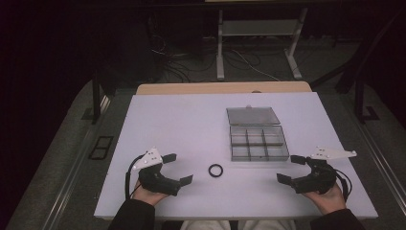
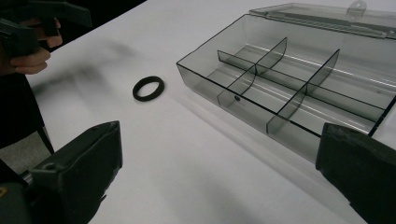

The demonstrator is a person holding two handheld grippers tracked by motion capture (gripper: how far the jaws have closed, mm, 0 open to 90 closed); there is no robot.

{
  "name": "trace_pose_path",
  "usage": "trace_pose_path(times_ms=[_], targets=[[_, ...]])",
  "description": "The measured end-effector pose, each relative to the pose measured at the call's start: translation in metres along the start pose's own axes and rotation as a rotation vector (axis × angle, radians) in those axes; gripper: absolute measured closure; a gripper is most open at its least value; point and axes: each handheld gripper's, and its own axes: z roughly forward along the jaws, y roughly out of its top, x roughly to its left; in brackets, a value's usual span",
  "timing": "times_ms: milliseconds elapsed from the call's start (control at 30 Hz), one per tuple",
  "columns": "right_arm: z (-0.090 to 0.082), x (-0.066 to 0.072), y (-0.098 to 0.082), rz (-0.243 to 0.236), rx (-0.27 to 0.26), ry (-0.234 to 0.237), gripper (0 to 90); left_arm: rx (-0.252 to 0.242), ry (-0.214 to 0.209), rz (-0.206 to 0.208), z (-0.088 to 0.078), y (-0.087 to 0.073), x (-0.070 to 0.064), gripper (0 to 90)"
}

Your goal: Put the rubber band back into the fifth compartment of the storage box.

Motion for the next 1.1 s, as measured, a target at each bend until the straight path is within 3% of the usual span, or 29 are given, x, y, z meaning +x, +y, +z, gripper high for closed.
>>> trace_pose_path(times_ms=[1100], targets=[[0.003,0.001,-0.003,-0.006,0.058,0.025,0.1,0.063,0.003,0.035,0.0,0.01,-0.006,0.0]])
